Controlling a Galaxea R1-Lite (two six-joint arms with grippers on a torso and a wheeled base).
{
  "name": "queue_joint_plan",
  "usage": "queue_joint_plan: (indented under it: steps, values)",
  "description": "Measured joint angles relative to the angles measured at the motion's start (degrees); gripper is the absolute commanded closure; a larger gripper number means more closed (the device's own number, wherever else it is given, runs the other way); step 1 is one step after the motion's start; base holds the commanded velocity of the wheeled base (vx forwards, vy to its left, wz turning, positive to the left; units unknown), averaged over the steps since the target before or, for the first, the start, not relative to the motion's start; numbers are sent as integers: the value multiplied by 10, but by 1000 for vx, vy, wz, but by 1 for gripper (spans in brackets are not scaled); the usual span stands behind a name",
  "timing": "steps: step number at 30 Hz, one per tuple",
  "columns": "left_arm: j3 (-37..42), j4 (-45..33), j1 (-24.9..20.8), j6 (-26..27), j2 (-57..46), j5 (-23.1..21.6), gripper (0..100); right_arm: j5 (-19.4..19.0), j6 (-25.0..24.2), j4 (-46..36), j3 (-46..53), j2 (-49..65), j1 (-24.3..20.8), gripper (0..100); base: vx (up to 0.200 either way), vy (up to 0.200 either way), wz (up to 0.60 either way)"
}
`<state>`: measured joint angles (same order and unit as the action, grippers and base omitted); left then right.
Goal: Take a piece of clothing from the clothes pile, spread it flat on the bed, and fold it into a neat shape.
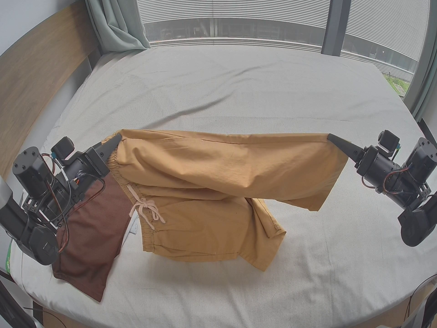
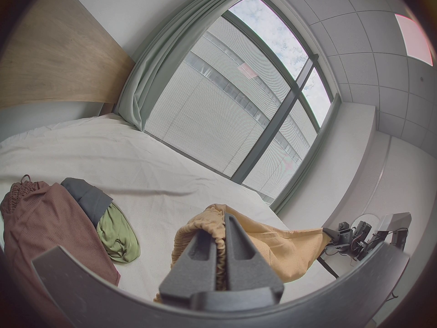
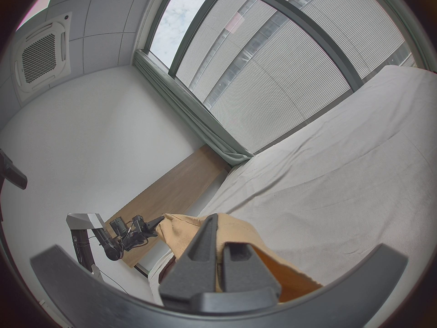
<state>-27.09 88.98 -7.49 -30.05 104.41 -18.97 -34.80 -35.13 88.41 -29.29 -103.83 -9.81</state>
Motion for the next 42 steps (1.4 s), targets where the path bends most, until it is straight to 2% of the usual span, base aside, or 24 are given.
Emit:
queue_joint_plan:
  steps: [18, 42]
  values:
    - [-3, 0, 15, 0, 5, -3, 100, 0, -1, 0, -10, -1, 21, 100, 0, 0, 0]
    - [-4, 0, 12, 1, 24, 1, 100, 0, 1, 0, -14, -11, 19, 100, 0, 0, 0]
